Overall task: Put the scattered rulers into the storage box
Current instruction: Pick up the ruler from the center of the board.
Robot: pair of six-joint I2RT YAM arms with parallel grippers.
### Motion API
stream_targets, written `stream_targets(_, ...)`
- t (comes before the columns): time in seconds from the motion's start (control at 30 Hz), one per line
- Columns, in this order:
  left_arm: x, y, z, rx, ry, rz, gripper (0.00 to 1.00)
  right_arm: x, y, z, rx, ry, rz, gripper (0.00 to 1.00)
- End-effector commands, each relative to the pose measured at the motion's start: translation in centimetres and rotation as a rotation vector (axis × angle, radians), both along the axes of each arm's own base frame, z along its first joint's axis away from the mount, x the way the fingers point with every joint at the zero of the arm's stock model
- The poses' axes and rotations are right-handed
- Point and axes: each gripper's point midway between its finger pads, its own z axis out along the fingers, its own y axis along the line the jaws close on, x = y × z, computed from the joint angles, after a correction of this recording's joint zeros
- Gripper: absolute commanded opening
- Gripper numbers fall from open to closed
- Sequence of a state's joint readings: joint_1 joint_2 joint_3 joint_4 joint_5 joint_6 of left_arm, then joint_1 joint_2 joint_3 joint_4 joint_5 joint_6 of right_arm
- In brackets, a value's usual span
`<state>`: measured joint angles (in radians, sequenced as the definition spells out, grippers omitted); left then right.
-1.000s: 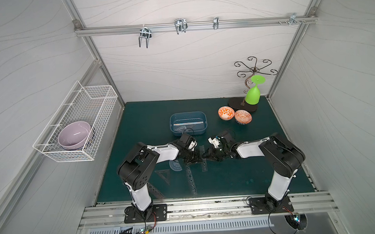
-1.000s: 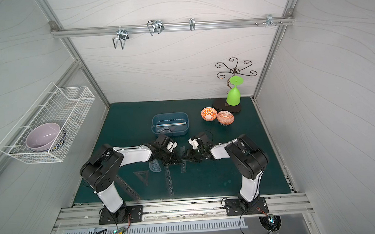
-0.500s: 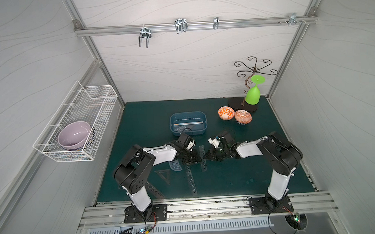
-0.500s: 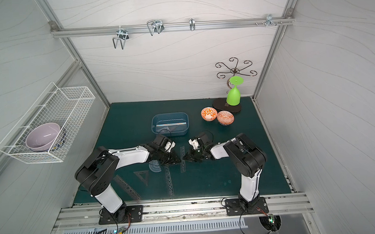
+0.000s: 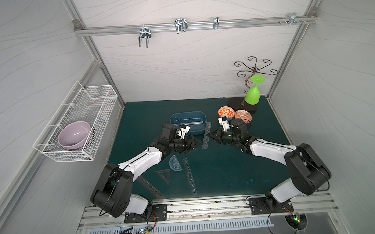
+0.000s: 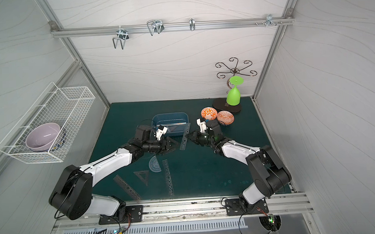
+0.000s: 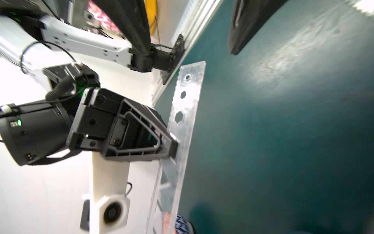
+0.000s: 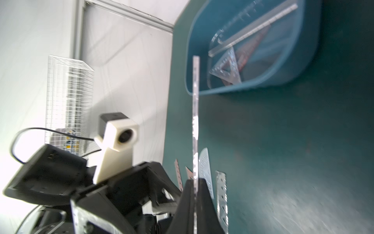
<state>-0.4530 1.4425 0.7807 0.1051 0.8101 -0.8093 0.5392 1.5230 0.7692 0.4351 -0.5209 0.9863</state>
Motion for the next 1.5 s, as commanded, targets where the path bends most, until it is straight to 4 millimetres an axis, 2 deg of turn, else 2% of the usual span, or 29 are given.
stream_targets(0.0, 0.1, -1.4, 2.8, -0.126, -0.052, -0.062, 0.65, 0.9, 0.5, 2.8, 0.048, -0.049, -0.026, 0.00)
stream_targets(0.1, 0.2, -1.6, 3.7, -0.151, -0.076, -0.075, 0.64, 0.9, 1.0, 3.6, 0.056, -0.061, -0.021, 0.00)
stream_targets(0.43, 0.9, -1.7, 2.7, -0.119, -0.064, -0.065, 0.44, 0.3, 2.2, 4.2, 0.082, -0.052, 0.008, 0.00)
stream_targets(0.63, 1.3, -1.5, 2.7, -0.093, -0.076, -0.052, 0.40, -0.3, 2.7, 4.2, 0.083, -0.048, 0.021, 0.00)
stream_targets(0.87, 1.9, -0.8, 3.7, -0.076, -0.117, -0.019, 0.35, -0.7, 2.8, 4.3, 0.084, -0.049, 0.027, 0.02)
stream_targets(1.03, 2.1, -0.5, 4.3, -0.077, -0.133, -0.006, 0.20, -0.7, 2.8, 4.6, 0.088, -0.057, 0.033, 0.04)
stream_targets(1.13, 2.0, -0.4, 4.5, -0.072, -0.133, -0.007, 0.00, -0.6, 2.5, 4.6, 0.075, -0.068, 0.037, 0.09)
stream_targets(1.37, 0.5, 0.4, 5.2, -0.086, -0.135, -0.067, 0.00, 2.2, 0.6, 5.5, 0.079, -0.106, 0.112, 0.38)
stream_targets(1.47, -0.4, 0.6, 5.6, -0.099, -0.141, -0.103, 0.00, 3.5, 0.8, 6.4, 0.104, -0.106, 0.181, 0.42)
